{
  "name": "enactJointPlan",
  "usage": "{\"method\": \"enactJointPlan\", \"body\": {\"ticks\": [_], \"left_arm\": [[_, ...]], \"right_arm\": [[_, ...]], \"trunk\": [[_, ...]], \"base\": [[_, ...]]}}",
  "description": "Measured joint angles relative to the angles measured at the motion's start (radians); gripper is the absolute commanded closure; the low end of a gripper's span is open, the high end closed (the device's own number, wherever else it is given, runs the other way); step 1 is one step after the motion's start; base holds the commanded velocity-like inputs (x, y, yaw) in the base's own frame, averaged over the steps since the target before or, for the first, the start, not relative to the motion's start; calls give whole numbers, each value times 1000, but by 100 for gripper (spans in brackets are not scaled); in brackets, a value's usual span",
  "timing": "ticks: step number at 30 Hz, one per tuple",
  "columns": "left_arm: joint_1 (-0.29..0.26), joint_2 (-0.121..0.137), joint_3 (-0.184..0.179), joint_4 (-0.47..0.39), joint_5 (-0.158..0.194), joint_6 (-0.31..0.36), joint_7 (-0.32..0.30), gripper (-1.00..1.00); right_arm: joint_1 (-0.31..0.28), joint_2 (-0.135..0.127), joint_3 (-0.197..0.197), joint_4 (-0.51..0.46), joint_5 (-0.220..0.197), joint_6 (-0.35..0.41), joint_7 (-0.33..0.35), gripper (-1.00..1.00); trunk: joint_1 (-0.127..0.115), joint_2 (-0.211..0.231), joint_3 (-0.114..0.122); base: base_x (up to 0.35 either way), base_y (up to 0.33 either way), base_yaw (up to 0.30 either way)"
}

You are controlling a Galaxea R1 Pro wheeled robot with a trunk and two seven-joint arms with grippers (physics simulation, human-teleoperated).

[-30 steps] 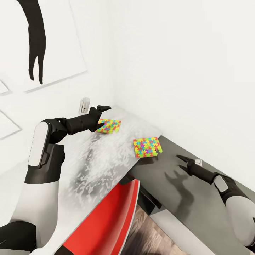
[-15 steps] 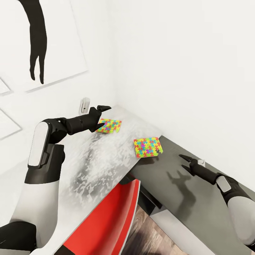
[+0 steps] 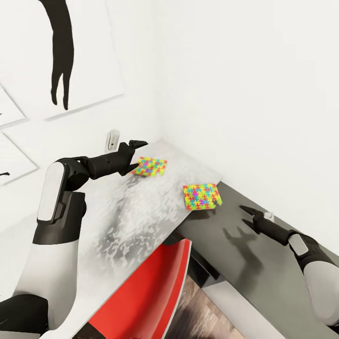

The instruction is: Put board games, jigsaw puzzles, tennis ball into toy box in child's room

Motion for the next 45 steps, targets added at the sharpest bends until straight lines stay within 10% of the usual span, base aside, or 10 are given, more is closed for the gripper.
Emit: {"method": "enactJointPlan", "body": {"ticks": [34, 45], "left_arm": [[5, -1, -2, 18, -2, 0, 0, -100], [6, -1, -2, 19, -2, 0, 0, -100]], "right_arm": [[-9, -65, -5, 0, -2, 2, -1, -100], [-10, -72, -63, 1, -1, 1, -1, -100]], "trunk": [[0, 0, 0], [0, 0, -3]], "base": [[0, 0, 124], [0, 0, 2]]}}
